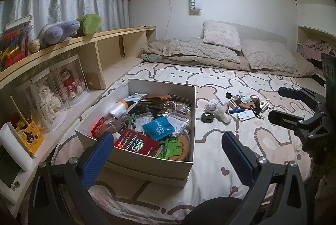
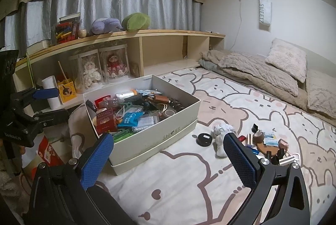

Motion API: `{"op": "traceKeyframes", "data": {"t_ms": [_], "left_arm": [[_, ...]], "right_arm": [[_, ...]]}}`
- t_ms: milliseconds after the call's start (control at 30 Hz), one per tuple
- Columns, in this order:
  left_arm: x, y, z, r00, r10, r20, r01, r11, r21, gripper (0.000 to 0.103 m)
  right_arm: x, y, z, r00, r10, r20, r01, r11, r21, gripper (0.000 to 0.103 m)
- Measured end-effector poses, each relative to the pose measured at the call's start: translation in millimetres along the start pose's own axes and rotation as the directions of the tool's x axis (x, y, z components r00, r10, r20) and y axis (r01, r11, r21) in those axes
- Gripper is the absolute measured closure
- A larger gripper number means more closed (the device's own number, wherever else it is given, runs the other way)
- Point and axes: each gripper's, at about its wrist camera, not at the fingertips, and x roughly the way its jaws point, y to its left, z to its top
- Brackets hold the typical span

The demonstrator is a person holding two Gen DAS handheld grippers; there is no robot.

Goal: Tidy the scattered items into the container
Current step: 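Withdraw both open tools up and back from the white box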

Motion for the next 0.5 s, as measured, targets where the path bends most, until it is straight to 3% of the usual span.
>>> {"op": "traceKeyframes", "data": {"t_ms": [500], "left_arm": [[0.4,-5.2,-2.4,1.000,0.003,-0.001,-0.003,1.000,0.005,0.000]], "right_arm": [[-0.3,-2.0,-3.2,1.000,-0.002,-0.002,0.002,1.000,0.007,0.000]]}}
